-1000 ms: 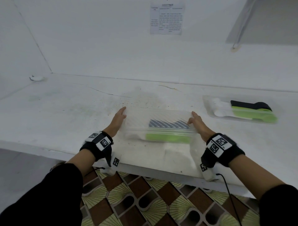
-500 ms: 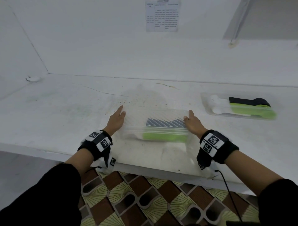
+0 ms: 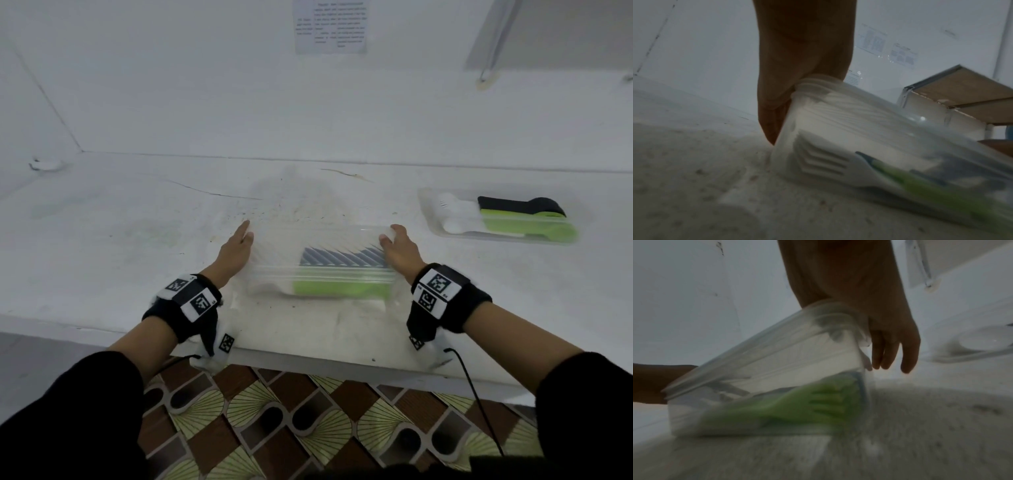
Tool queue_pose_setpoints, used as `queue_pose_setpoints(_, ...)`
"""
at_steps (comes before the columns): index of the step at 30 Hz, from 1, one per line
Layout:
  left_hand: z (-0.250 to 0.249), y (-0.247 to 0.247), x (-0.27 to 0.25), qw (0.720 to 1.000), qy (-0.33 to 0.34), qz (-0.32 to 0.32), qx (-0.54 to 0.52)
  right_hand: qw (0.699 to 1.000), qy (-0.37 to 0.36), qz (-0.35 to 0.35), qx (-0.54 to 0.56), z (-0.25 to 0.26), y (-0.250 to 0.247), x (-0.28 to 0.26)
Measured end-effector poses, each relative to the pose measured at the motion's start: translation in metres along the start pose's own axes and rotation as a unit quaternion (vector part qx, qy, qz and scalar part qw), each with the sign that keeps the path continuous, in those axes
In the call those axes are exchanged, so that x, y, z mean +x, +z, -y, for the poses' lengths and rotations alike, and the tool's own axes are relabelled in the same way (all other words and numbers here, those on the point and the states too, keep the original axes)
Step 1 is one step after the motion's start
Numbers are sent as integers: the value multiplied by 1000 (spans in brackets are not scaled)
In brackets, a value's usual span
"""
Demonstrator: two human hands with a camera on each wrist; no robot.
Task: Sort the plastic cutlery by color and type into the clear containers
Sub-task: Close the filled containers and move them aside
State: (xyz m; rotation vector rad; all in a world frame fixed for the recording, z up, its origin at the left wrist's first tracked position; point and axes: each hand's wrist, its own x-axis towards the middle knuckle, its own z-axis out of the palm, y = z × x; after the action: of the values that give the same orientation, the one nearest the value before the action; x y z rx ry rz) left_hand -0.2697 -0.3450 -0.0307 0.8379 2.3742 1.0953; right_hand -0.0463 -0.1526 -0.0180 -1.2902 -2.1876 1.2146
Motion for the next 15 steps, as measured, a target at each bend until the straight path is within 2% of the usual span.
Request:
queue_pose_setpoints(11, 4, 1, -8, 996, 37, -65, -45, 998, -34, -29, 41, -6, 5, -10)
queue_pose_setpoints(15, 9, 0, 1, 995, 38, -61, -72, 999, -34, -29, 29, -3, 6, -4)
